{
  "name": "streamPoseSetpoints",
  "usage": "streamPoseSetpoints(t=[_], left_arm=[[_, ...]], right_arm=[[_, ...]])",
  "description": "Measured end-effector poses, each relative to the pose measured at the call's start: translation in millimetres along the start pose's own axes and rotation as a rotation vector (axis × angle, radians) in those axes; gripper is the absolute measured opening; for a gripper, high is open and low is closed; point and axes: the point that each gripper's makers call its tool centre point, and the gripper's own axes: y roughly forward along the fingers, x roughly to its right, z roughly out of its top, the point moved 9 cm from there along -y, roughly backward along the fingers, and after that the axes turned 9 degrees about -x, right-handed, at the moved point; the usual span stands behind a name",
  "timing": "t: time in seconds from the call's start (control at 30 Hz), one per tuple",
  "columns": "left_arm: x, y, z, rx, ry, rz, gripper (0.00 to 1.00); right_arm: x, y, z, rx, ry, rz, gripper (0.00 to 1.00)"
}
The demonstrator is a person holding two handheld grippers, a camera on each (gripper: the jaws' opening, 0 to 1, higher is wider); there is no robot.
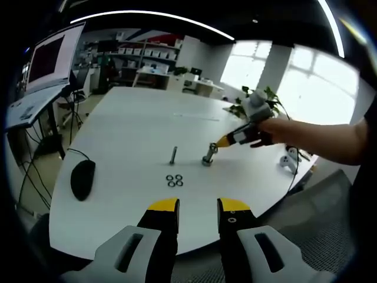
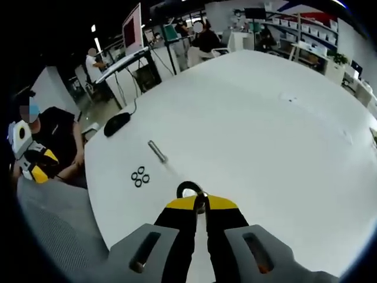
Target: Place the washer onto the threaded stud by aligning its center hole with the stud, sliding it down to the base, and recovering from edge contact or off-axis alignment until the washer reaches the visible bottom stop.
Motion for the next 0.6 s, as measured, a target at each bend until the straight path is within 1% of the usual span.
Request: streamPoseSetpoints(t=[0.27,0.37,0.53,0.6], left_arm=[[-0.2,-0.1,0.4,0.005,-0.002,0.000,0.23],[-0.1,0.0,0.4,0.005,-0.002,0.000,0.23],[-0.2,0.1,0.5,0.006,-0.002,0.000,0.23],[-0.1,0.2,0.5,0.006,-0.002,-0.001,0.23]], right_arm=[[1.7,0.6,-0.4,0.003,0.016,0.004,0.07],[3.4,0.9,-2.6,0.015,0.046,0.021,0.07],[6.5,2.4,-6.2,0.045,0.128,0.059,0.07],[7.2,2.6,-7.4,0.053,0.148,0.071,0.07]])
